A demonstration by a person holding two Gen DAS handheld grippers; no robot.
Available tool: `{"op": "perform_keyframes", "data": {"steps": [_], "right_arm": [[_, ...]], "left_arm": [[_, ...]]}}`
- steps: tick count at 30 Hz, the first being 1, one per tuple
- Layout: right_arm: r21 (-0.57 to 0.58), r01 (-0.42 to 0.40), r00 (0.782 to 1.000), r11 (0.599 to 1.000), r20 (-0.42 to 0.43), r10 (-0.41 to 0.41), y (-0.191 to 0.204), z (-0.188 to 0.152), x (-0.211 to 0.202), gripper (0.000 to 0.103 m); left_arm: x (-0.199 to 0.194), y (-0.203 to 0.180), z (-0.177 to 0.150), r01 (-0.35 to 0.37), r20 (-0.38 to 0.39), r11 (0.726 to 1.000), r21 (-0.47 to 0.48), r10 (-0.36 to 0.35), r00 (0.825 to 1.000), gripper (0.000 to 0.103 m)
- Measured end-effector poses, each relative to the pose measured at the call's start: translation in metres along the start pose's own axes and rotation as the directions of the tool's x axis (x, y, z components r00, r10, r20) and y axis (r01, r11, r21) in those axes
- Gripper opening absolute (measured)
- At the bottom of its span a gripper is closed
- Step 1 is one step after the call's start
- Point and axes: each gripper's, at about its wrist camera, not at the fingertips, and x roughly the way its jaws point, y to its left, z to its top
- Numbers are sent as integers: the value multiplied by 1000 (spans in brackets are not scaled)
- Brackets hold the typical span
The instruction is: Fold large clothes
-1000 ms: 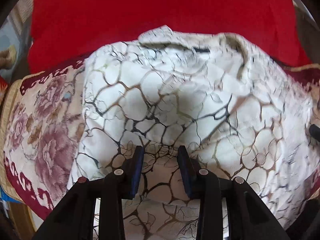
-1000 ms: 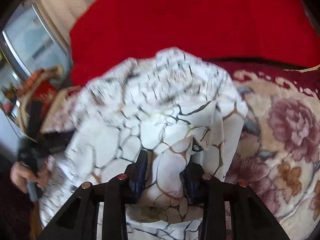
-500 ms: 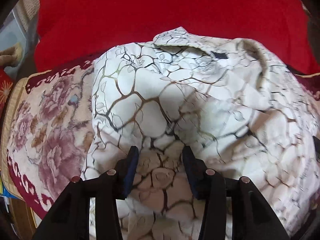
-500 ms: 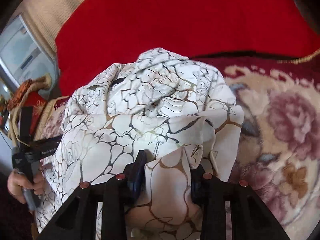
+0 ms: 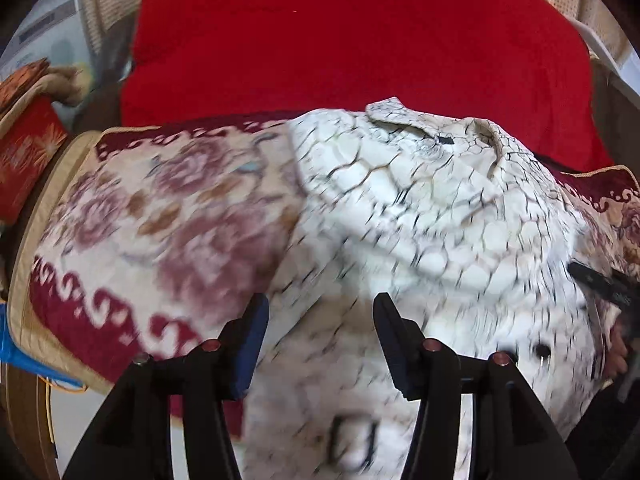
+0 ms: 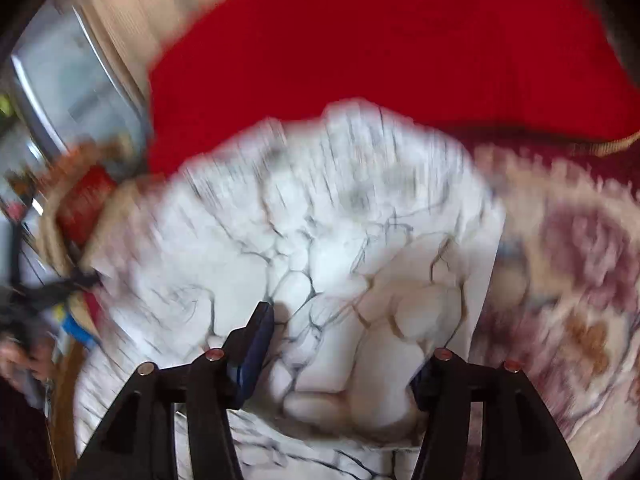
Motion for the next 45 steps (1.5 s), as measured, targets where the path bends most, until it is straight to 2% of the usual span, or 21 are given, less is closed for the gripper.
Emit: {"op": "perform_keyframes", "data": {"steps": [2,3,6,8,9,14,18,22,26,28,31,32,34,37,39,41,42,43,45], "right_arm": [[-10,8,1000,1000,14,-8,4,2,-6,61],[-1,-7,1000,1000,21,7,5,3,-12,61],[51,-84,993,995,83,79,-1,-3,-35,62],[83,-129,984,988,132,117,-7,-10,-52,67],[96,-151,978,984,159,135,-9,-17,-57,72],[107,-203,959,973,220,176,-12,-60,-90,79],[120,-233,957,965,205,205,-17,-102,-117,81],[164,-206,976,965,110,190,-30,-143,-125,82],[192,-121,989,974,-63,135,-42,-183,-117,82],[193,-90,978,977,-171,124,-46,-199,-103,82],[169,-41,960,985,-267,86,-47,-215,-79,82],[163,-41,953,986,-288,87,-48,-218,-69,82],[168,-32,935,985,-344,89,-49,-222,-44,82],[154,5,906,988,-419,60,-47,-226,-8,82],[143,-3,903,990,-425,64,-42,-228,5,82],[121,-63,899,991,-423,109,-30,-228,12,72],[82,-75,904,994,-415,102,-24,-225,13,46],[47,-75,910,996,-406,87,-18,-223,11,25],[37,-97,919,995,-381,104,-10,-219,4,17]], "left_arm": [[-15,13,-15,27,0,1000,-12,-27,1000,58],[-21,17,-21,35,3,999,-18,-35,999,63],[-43,38,-46,68,16,997,-48,-67,998,68],[-54,47,-61,96,15,994,-56,-95,995,70],[-60,53,-73,117,11,991,-62,-116,993,72],[-71,67,-119,179,-20,982,-65,-181,983,74],[-72,82,-160,250,-53,961,-119,-258,965,75],[-63,98,-191,356,-82,907,-225,-382,921,76],[-49,109,-211,418,-87,854,-309,-464,882,76],[-41,113,-216,453,-76,824,-341,-504,860,77],[-27,115,-219,495,-79,787,-368,-557,827,80],[-21,114,-220,514,-77,772,-374,-578,812,80],[-11,114,-221,531,-77,751,-392,-602,795,80],[1,117,-221,591,-42,688,-422,-666,745,80],[4,121,-220,620,-14,655,-432,-693,721,80],[5,121,-220,665,19,613,-428,-729,684,80],[7,120,-220,690,33,587,-424,-751,659,80],[8,119,-220,700,39,576,-423,-760,649,80],[13,119,-222,707,48,565,-425,-766,641,80]]}}
